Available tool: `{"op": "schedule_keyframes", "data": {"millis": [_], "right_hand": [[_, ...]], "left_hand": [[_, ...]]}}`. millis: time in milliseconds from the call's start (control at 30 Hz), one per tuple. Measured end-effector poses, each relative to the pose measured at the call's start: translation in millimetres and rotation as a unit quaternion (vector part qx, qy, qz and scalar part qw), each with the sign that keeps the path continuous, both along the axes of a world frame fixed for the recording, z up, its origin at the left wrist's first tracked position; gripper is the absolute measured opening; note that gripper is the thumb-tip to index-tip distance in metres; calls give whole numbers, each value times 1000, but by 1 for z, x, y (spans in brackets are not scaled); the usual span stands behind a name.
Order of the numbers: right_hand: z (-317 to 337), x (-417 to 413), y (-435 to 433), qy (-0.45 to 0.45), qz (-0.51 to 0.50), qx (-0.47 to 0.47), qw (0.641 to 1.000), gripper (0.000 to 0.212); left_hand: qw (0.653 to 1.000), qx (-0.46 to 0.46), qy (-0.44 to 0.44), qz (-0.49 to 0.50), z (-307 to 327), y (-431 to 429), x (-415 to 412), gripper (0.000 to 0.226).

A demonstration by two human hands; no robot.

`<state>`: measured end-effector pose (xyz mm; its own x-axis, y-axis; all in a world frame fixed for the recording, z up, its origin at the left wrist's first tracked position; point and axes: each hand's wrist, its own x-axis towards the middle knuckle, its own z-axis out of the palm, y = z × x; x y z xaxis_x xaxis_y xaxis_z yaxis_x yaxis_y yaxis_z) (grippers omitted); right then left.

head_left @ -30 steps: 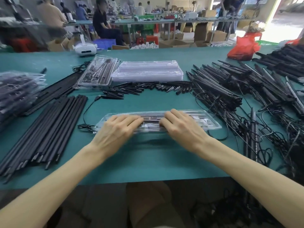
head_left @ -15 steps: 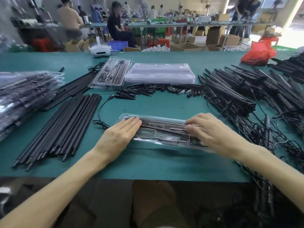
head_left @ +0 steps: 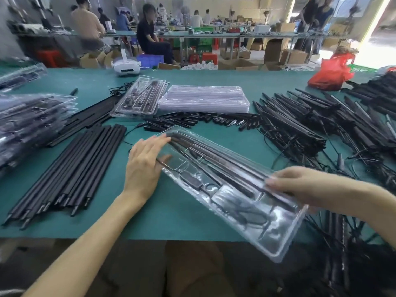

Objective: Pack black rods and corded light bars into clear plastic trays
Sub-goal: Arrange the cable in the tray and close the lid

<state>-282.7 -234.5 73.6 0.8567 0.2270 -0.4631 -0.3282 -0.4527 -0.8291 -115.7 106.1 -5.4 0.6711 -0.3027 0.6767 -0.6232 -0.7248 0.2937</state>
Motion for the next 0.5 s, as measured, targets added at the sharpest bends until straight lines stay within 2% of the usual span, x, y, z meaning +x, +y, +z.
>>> {"op": "schedule_keyframes", "data": {"millis": [133,200,267,367,467,500], "right_hand": [[-19,-6,36,-51,-37,90,994,61],[-23,-6,53,-76,-49,142,986,44],[-24,-7,65,-78,-41,179,980,29],[-26,-7,68,-79,-22,197,977,26],[-28,-12,63,-65,-23,255,964,23],[-28,-13,60,-63,-27,274,959,26]], "left_hand": [[989,-59,112,77,-2,2,8,67],[972,-137,160,103,-3,7,9,64],[939,-266,194,96,1,13,9,61],[872,-430,222,79,7,20,6,42],[808,-506,274,127,8,26,8,27],[803,-511,271,144,7,25,8,21]]}}
